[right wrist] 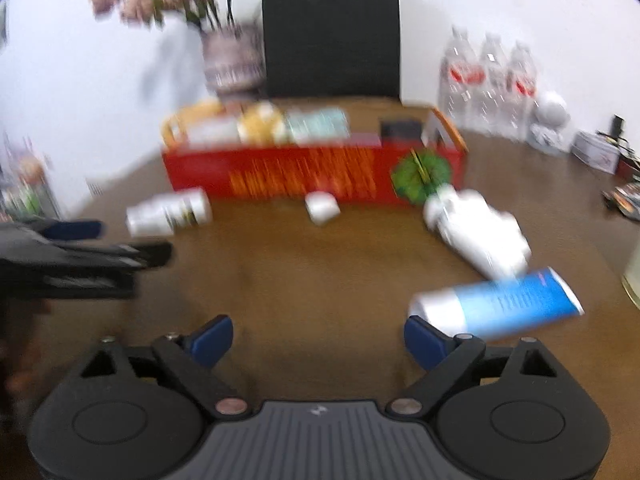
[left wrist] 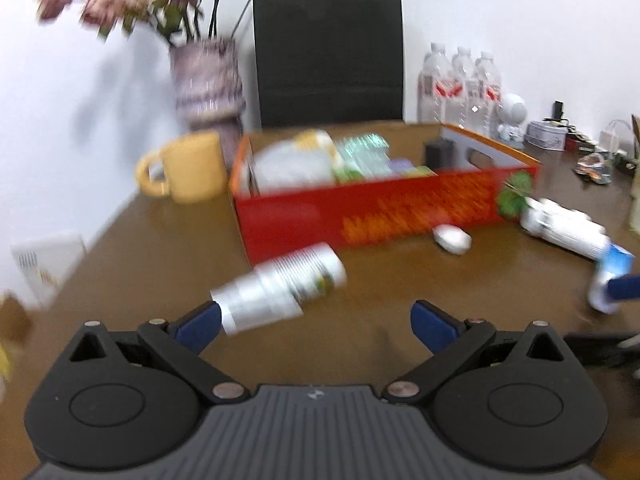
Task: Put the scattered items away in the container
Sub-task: 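Grasp the white spray bottle with the left tool while the right tool grasps the white round cap, then carry the spray bottle and cap into the box and open both tools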
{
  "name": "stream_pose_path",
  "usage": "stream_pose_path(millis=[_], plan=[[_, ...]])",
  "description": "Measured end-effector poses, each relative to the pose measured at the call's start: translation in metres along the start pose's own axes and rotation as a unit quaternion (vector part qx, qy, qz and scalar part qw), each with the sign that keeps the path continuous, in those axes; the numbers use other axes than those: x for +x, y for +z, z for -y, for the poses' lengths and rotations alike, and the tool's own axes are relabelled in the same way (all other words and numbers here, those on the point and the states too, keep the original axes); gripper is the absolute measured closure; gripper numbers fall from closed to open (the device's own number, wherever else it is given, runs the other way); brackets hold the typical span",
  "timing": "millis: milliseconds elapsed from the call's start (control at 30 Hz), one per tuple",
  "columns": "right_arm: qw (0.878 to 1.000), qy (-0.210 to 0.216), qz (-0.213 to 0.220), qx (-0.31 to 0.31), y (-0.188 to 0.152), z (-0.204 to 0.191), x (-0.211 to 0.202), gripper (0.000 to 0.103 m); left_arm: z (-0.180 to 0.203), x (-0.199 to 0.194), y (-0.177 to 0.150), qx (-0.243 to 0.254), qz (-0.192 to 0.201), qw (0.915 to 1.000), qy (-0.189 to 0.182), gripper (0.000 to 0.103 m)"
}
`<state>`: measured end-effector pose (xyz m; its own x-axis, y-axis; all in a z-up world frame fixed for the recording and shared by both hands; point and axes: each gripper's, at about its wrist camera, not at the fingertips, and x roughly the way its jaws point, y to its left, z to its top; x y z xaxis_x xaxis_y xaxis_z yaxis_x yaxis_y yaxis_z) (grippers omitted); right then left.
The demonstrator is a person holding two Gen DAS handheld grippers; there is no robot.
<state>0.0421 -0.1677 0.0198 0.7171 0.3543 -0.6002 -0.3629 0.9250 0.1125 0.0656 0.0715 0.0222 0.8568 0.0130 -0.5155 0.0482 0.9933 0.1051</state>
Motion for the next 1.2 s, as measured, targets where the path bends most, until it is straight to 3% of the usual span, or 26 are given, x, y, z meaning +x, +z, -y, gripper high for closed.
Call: stream_pose_path(millis=[133,300,333,367,500,633,667,967,1200], plan=[[1.0,0.019,0.01,0.012,0.038,0.002,0.034,0.013,-0.008,0.039,0.019,0.048,-0.006,0.9988,-0.004,0.0],[0.999,0.001,-0.038,0.029,0.065,0.016,0.105,0.037,-0.003,0.055,0.025,0.092,-0.02,0.9949,-0.035,0.004],[0.998,0.003,-0.044,0.033,0.068,0.018,0.113,0.039,-0.001,0.057,0.023,0.101,-0.028,0.9937,-0.039,0.01],[0.998,0.009,-0.044,0.037,0.07,0.018,0.119,0.039,0.001,0.058,0.021,0.111,-0.035,0.9923,-0.042,0.023],[1.0,0.0,-0.028,0.01,0.069,0.01,0.13,0.045,-0.001,0.056,0.015,0.101,-0.047,0.9921,-0.059,0.044],[0.999,-0.024,-0.012,-0.041,0.062,-0.004,0.129,0.075,0.0,0.052,0.011,0.082,-0.047,0.9927,-0.074,0.061],[0.999,-0.018,-0.011,-0.041,0.061,-0.004,0.128,0.075,0.001,0.051,0.01,0.076,-0.048,0.9929,-0.078,0.067],[0.999,-0.003,-0.002,-0.043,0.048,-0.004,0.09,0.076,0.01,0.027,0.007,0.035,-0.035,0.9956,-0.079,0.069],[0.997,-0.003,0.049,-0.054,0.063,0.003,0.038,0.076,0.004,0.004,0.052,-0.038,0.003,0.9938,-0.104,0.069]])
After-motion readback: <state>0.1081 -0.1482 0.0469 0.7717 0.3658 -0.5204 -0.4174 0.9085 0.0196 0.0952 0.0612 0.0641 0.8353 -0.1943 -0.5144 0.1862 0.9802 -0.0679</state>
